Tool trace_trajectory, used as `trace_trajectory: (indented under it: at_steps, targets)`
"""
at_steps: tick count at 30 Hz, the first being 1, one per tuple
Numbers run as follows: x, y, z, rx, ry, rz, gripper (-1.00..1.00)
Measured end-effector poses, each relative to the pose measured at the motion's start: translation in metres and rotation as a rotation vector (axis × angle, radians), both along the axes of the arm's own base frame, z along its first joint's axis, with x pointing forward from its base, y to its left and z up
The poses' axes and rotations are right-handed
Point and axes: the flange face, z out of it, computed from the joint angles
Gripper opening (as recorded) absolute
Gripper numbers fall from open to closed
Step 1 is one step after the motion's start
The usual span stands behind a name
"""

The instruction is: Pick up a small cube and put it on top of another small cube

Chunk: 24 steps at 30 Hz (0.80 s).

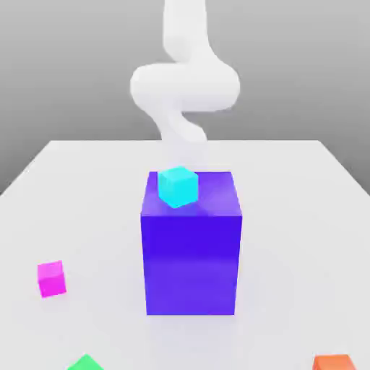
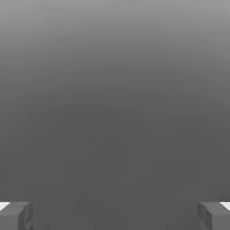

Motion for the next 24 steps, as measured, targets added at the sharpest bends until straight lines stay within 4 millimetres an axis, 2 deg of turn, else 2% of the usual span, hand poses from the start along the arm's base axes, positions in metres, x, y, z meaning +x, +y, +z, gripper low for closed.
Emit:
trace_trajectory:
  at_steps: [2, 5, 7, 10, 14, 16, 18, 20, 22, 24]
  targets:
    - [0.023, -0.027, -0.043, 0.035, 0.065, -0.093, 0.00]
    - [0.044, -0.067, -0.106, 0.087, 0.153, -0.227, 0.00]
    - [0.051, -0.095, -0.149, 0.124, 0.210, -0.318, 0.00]
    - [0.049, -0.135, -0.215, 0.180, 0.293, -0.456, 0.00]
    - [0.028, -0.183, -0.302, 0.258, 0.399, -0.643, 0.00]
    - [0.010, -0.202, -0.344, 0.299, 0.451, -0.736, 0.00]
    - [-0.016, -0.225, -0.385, 0.346, 0.500, -0.848, 0.00]
    - [-0.043, -0.238, -0.424, 0.389, 0.549, -0.945, 0.00]
    - [-0.066, -0.242, -0.459, 0.425, 0.596, -1.020, 0.00]
    - [-0.072, -0.242, -0.484, 0.435, 0.612, -1.042, 0.00]
